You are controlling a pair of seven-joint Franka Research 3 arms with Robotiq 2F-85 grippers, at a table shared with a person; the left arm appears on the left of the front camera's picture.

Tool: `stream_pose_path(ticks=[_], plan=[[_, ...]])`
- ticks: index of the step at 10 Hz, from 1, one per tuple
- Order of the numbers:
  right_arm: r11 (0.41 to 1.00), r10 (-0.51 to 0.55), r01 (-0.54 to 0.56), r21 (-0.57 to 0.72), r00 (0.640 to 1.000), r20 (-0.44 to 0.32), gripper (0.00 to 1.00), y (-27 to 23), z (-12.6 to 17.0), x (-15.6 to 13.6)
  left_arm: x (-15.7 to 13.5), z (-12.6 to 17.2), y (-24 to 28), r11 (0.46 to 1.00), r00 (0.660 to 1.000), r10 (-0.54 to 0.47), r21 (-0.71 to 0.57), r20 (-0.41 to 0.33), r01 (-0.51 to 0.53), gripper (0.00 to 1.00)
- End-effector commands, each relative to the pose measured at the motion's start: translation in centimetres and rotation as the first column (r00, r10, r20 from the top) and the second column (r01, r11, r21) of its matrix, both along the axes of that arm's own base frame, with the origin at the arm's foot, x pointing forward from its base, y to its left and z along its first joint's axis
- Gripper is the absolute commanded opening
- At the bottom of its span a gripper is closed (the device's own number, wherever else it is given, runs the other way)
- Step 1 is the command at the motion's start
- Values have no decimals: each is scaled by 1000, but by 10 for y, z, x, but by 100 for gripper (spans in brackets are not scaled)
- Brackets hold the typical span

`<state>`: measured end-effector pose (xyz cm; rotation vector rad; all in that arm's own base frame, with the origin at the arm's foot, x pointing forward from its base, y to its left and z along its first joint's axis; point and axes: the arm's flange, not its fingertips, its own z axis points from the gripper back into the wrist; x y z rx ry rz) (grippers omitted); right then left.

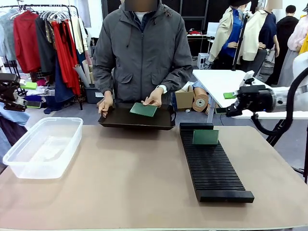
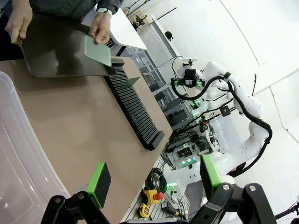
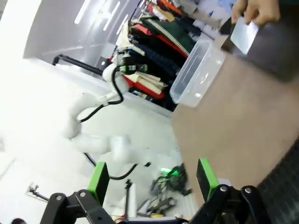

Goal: Sort PCBs into racks and boxes based on the side picked up.
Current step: Pick up the Blank PCB handed by the Human.

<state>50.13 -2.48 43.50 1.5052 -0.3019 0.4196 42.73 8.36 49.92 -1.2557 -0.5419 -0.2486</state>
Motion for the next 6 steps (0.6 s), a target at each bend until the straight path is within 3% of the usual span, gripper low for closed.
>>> stream_pose_path(ticks=[1,6], plan=[[999,33,-29,33,994,-104,100,-14,10,-9,-1,3,0,1000,1000,2,-10,-6,-2,100],[998,-5,12,57,992,-124,100,-20,0,-19,-1,3,0,1000,1000,2,-10,-6,-2,100]])
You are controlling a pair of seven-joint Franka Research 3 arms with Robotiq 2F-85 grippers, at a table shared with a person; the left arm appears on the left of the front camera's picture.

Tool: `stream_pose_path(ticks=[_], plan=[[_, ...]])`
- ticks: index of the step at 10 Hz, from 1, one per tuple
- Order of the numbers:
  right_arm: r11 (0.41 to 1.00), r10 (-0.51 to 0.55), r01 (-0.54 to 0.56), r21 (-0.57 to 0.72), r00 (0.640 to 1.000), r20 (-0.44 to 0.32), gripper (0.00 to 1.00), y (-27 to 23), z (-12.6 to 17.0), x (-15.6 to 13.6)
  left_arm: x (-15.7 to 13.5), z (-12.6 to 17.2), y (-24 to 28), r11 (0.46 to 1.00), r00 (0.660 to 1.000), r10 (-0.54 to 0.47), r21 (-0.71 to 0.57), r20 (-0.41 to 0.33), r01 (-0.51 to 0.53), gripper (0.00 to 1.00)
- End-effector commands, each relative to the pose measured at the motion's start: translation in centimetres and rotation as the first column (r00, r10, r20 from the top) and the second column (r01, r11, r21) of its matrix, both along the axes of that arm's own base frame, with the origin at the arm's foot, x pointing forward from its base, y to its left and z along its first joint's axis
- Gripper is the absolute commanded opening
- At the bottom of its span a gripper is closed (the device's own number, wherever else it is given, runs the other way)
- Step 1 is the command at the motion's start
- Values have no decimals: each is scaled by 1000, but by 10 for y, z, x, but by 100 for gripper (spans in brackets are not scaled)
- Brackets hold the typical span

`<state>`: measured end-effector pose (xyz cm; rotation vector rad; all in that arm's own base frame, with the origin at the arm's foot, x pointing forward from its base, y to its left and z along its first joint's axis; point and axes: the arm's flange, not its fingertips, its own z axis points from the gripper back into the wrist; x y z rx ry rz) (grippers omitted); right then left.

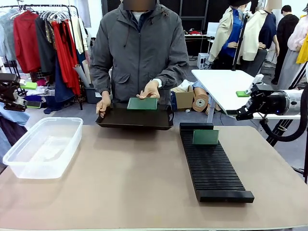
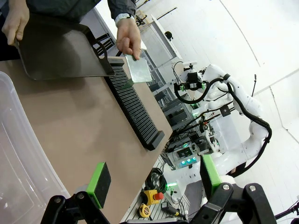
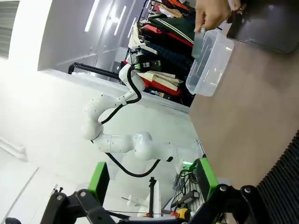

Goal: Sort PCBs into racks and boxes based on the side picked up.
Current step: Pick up the Blank PCB handed by the Human.

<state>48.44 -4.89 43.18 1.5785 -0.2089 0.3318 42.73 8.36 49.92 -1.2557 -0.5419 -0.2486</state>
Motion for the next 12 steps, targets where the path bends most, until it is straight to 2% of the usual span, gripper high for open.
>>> stream_pose_path(ticks=[1,12], plan=[[1000,4,-4,2,1000,3,100,0,2,0,-1,3,0,1000,1000,2,-10,-6,-2,100],[1000,4,-4,2,1000,3,100,0,2,0,-1,3,0,1000,1000,2,-10,-6,-2,100]])
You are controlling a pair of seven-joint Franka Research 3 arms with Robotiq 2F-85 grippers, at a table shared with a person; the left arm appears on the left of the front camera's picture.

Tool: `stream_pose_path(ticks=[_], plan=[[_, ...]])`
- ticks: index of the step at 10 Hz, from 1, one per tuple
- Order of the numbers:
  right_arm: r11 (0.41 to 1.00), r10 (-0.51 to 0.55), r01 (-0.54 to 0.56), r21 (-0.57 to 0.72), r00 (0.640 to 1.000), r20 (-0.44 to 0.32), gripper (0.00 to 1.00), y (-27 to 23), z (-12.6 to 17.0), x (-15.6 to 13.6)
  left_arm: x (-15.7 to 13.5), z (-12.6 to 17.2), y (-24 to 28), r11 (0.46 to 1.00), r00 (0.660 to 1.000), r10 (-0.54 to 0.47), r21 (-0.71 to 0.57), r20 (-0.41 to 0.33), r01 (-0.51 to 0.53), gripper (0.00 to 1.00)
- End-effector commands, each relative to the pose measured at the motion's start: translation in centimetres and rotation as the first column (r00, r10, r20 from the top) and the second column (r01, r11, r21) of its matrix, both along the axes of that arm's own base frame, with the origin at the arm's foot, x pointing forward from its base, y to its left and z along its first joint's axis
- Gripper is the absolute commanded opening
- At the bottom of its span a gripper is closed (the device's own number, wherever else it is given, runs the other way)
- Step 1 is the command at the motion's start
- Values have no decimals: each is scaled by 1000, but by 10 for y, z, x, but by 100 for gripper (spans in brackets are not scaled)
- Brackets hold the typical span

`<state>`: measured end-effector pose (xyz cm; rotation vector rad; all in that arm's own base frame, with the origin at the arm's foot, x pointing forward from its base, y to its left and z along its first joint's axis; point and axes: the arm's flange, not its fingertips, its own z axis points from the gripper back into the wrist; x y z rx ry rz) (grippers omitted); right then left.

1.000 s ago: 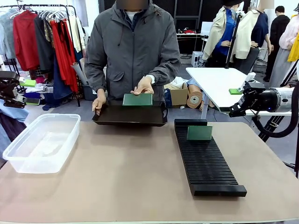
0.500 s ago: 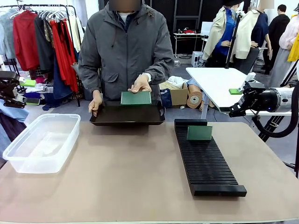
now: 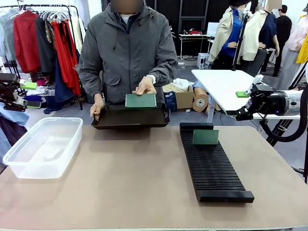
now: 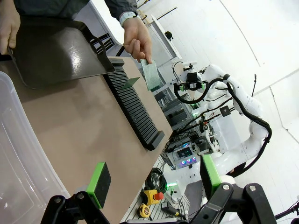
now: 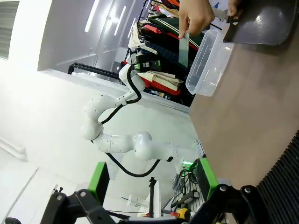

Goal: Sort PCBs into racks and boxes based on the side picked up.
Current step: Pick up the Blank PCB handed by the Human.

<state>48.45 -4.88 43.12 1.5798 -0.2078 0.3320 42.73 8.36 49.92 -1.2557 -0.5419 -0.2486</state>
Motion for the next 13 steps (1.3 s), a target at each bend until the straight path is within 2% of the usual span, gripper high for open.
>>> stream_pose_path(ticks=[1,12,13], plan=[[1000,3,-3,1,1000,3,100,0,2,0,-1,3,0,1000,1000,2,-10,-6,-2,100],[1000,0,0,0,1000,0,100,0,0,0,-1,3,0,1000,1000,2,-10,-6,-2,100],[1000,20,-20,13,1000,-1,100,5,1,9,-1,3,0,1000,1000,2,-10,-6,-2,100]])
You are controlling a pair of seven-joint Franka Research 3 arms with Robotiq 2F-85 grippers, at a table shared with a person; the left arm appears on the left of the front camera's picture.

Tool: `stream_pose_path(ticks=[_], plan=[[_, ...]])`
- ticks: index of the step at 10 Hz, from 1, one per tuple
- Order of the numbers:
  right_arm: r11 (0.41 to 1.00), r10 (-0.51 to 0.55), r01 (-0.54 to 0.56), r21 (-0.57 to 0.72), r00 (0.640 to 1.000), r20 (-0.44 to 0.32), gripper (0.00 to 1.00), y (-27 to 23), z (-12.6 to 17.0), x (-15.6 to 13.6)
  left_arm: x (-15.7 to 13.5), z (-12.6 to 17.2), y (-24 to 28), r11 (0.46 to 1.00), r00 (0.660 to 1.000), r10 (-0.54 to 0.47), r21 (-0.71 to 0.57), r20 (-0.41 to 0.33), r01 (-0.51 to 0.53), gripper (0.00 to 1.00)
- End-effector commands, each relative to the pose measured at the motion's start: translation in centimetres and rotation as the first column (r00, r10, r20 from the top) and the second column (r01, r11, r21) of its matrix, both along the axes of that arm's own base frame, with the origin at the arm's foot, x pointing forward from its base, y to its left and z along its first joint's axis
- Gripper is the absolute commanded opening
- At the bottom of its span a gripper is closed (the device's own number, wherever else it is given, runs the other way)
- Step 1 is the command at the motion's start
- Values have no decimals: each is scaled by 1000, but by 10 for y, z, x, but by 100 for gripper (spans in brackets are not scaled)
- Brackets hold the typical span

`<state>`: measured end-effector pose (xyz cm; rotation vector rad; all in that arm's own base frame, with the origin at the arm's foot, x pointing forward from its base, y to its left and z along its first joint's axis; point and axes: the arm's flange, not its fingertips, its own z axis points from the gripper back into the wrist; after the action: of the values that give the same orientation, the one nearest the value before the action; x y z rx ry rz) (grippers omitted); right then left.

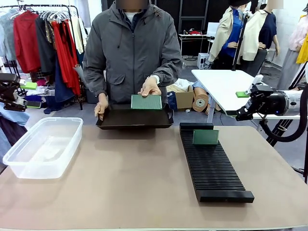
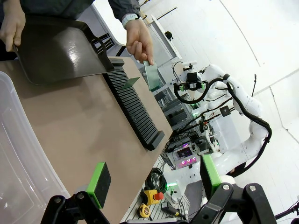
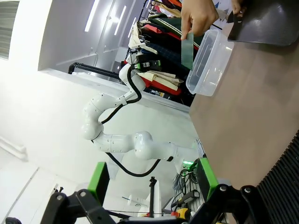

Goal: Sort PCBs into racks and boxes based on the side picked up.
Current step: Pick up the Blank PCB handed by the Human.

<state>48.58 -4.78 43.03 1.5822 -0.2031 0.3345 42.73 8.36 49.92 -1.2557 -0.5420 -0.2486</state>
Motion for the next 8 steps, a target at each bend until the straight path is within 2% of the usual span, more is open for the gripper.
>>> stream_pose_path(ticks=[1,5,7,8], plan=[[1000,13,-13,16,1000,-2,100,6,3,15,-1,3,0,1000,1000,2,-10,-6,-2,100],[997,71,-71,8,997,-34,100,16,4,59,-1,3,0,1000,1000,2,-10,-6,-2,100],[995,93,-91,34,993,-73,100,30,-10,91,-1,3,0,1000,1000,2,-10,-6,-2,100],[995,95,-92,34,993,-75,100,31,-10,91,-1,3,0,1000,1000,2,-10,-6,-2,100]])
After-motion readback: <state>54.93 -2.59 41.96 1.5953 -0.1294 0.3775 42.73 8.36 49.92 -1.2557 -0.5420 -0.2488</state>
